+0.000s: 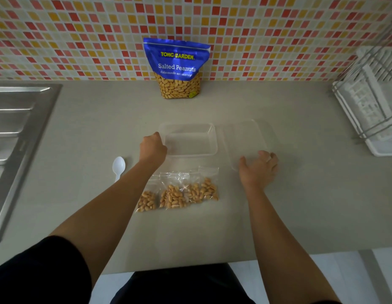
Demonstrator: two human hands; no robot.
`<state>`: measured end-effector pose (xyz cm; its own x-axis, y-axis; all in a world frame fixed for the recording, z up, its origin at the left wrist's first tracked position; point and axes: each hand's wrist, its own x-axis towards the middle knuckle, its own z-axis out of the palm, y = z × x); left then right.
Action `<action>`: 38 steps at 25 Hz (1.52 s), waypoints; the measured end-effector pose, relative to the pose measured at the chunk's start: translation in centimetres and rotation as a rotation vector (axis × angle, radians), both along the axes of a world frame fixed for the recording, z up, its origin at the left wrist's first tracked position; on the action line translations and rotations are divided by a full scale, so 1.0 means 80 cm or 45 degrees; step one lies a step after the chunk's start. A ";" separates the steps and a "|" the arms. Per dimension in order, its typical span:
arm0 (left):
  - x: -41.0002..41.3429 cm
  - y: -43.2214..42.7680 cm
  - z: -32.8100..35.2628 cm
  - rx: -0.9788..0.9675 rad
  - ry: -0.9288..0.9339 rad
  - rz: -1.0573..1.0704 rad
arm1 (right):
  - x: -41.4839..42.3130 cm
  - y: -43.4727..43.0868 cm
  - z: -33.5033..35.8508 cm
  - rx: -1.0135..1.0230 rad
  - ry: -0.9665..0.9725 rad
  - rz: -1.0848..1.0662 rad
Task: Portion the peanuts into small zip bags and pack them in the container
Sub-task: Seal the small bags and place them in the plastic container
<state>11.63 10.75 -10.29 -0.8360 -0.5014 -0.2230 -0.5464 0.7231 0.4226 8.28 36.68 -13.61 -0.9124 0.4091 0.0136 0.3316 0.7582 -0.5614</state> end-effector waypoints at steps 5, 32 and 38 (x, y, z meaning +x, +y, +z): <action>0.002 -0.002 0.000 0.013 0.007 0.007 | 0.009 -0.004 -0.010 0.031 -0.101 0.071; 0.012 -0.005 -0.006 0.061 0.035 -0.017 | 0.081 -0.036 0.014 -0.863 0.232 0.476; 0.012 -0.007 -0.008 0.066 0.033 -0.031 | 0.027 -0.055 0.063 -1.121 0.103 0.500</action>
